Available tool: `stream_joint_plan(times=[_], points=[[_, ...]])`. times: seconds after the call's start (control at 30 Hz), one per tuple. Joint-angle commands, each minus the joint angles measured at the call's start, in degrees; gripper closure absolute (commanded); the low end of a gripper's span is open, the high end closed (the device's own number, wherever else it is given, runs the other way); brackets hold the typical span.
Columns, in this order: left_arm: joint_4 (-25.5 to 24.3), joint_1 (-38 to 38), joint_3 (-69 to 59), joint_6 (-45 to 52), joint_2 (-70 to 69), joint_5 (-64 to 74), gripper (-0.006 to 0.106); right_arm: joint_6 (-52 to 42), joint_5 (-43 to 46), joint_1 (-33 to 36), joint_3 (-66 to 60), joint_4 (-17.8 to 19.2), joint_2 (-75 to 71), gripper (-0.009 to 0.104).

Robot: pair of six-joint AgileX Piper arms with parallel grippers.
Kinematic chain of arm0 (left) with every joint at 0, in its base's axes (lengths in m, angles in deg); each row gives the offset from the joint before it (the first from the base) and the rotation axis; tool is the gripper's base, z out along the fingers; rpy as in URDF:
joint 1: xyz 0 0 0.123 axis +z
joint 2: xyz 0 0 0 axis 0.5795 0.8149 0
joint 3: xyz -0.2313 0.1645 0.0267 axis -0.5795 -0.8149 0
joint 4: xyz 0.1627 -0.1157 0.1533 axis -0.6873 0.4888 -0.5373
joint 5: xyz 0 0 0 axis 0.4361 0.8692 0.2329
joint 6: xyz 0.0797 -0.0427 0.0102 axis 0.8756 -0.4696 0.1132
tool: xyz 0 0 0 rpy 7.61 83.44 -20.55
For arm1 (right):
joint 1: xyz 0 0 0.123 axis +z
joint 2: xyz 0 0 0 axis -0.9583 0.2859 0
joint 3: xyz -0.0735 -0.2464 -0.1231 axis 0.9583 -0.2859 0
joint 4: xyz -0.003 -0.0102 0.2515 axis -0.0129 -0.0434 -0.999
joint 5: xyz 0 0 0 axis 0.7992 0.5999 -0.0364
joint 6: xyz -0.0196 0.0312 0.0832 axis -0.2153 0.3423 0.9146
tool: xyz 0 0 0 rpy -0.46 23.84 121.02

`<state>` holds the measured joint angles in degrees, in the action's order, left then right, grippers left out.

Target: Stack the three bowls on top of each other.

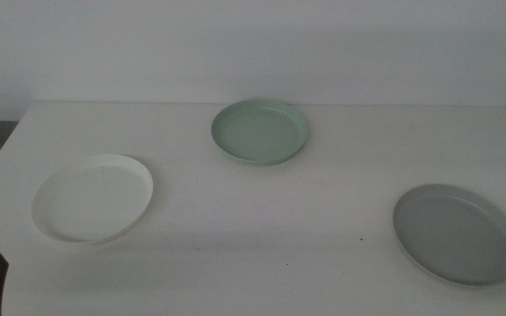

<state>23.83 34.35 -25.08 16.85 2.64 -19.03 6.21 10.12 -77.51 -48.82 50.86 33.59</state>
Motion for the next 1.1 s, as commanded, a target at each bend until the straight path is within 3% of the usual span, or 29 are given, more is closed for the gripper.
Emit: stream_joint_plan(times=[0.0, 0.17, 0.37, 0.53, 1.07], points=[[0.6, 0.6, 0.0, -0.6, -0.2, -0.7, 0.007, 0.0, 0.5, -0.5, -0.2, 0.3, -0.2, 0.002], [0.6, 4.7, 4.5, -0.6, 4.0, 4.5, 0.007, 0.0, 0.5, -0.5, -0.2, 0.3, -0.2, 0.002], [1.6, 11.7, 22.2, 1.2, 22.8, 24.9, 0.007, 0.0, 0.5, -0.5, -0.2, 0.3, -0.2, 0.002], [2.4, 13.1, 34.8, 3.4, 36.8, 37.6, 0.007, 0.0, 0.5, -0.5, -0.2, 0.3, -0.2, 0.002], [4.3, 14.4, 55.7, 5.9, 68.5, 42.3, 0.007, 0.0, 0.5, -0.5, -0.2, 0.3, -0.2, 0.002]])
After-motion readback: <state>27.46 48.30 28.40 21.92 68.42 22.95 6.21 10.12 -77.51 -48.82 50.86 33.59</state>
